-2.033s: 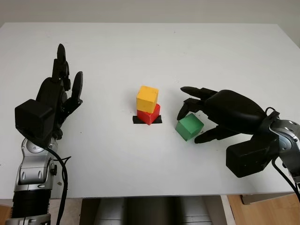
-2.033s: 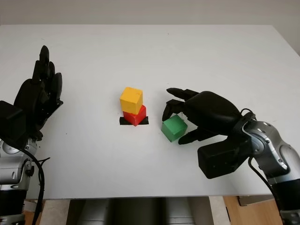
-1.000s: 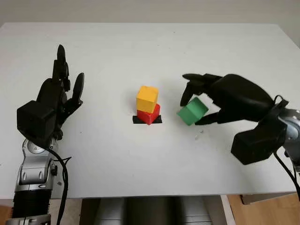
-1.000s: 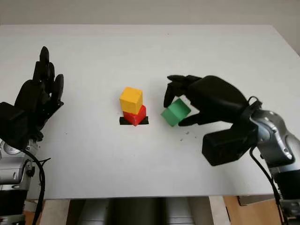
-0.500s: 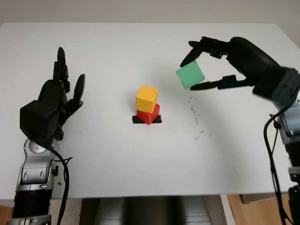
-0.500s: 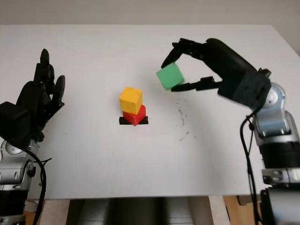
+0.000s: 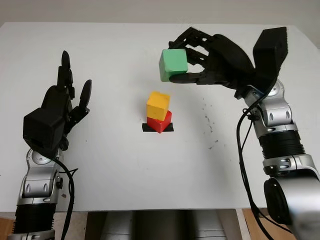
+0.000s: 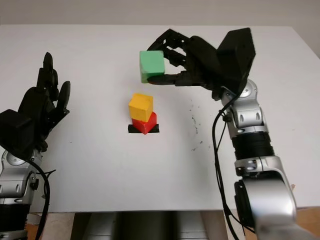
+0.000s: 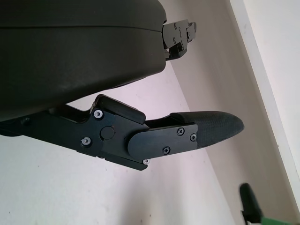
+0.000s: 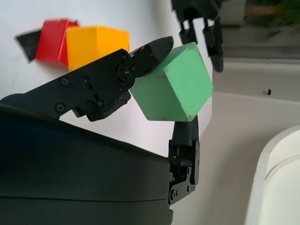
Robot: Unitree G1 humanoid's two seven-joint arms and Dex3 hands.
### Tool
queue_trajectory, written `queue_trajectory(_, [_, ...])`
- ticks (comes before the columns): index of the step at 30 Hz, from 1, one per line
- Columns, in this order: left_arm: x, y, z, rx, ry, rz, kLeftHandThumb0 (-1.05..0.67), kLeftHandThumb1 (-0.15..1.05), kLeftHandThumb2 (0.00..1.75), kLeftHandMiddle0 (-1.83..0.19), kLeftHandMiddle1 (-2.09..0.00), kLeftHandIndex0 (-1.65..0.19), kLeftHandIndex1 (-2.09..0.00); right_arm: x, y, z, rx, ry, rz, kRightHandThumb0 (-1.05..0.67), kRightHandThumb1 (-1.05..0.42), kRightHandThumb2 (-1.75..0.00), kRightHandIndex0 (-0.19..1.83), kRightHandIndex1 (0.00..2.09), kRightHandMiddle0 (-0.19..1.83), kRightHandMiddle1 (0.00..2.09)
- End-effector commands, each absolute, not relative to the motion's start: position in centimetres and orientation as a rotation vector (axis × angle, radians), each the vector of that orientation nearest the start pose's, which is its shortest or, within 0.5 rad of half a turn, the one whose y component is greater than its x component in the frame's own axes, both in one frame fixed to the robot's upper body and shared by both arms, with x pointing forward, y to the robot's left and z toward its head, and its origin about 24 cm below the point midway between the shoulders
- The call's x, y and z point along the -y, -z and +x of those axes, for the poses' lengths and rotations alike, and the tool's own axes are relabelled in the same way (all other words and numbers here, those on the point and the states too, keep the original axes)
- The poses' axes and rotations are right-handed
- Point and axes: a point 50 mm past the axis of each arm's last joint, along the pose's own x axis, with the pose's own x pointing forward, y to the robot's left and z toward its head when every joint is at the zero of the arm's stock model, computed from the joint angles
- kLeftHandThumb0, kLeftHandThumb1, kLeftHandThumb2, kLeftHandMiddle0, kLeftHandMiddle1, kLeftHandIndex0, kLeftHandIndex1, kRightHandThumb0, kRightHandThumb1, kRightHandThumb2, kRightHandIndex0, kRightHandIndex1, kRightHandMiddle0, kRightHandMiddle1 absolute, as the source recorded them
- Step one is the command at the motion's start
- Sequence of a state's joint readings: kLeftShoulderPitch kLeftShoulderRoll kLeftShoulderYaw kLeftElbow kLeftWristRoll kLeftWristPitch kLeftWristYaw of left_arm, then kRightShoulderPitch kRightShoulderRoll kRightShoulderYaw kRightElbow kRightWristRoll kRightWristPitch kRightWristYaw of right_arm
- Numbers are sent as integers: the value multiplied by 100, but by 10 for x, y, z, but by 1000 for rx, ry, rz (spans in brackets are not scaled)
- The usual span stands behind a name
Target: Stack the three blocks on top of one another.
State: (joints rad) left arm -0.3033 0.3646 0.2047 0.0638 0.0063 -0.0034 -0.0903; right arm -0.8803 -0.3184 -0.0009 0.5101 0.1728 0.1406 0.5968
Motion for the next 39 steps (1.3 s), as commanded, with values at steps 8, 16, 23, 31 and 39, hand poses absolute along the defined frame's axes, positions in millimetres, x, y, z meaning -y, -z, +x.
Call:
queue_trajectory(8, [-243, -139, 297, 287, -114, 329, -75, 105, 56, 19, 0, 19, 0, 122, -189, 387, 70, -724, -57, -43, -99, -5, 17, 4, 24, 183])
queue_trajectory(16, [-244, -139, 298, 287, -114, 342, -76, 105, 57, 19, 0, 19, 0, 126, -177, 386, -3, -746, -41, -46, -100, -6, 14, 3, 28, 178])
queue_trajectory(23, [-242, -140, 299, 291, -101, 332, -75, 105, 56, 19, 0, 19, 0, 130, -169, 386, -27, -740, -34, -48, -97, -5, 16, 5, 31, 178])
queue_trajectory(31, [-242, -138, 298, 281, -94, 349, -75, 105, 56, 19, 0, 19, 0, 135, -170, 382, -40, -730, -53, -46, -97, -5, 15, 5, 30, 174])
queue_trajectory(39, [-243, -138, 298, 283, -88, 354, -74, 105, 58, 19, 0, 19, 0, 137, -169, 379, -40, -734, -61, -45, -97, -5, 16, 5, 27, 177])
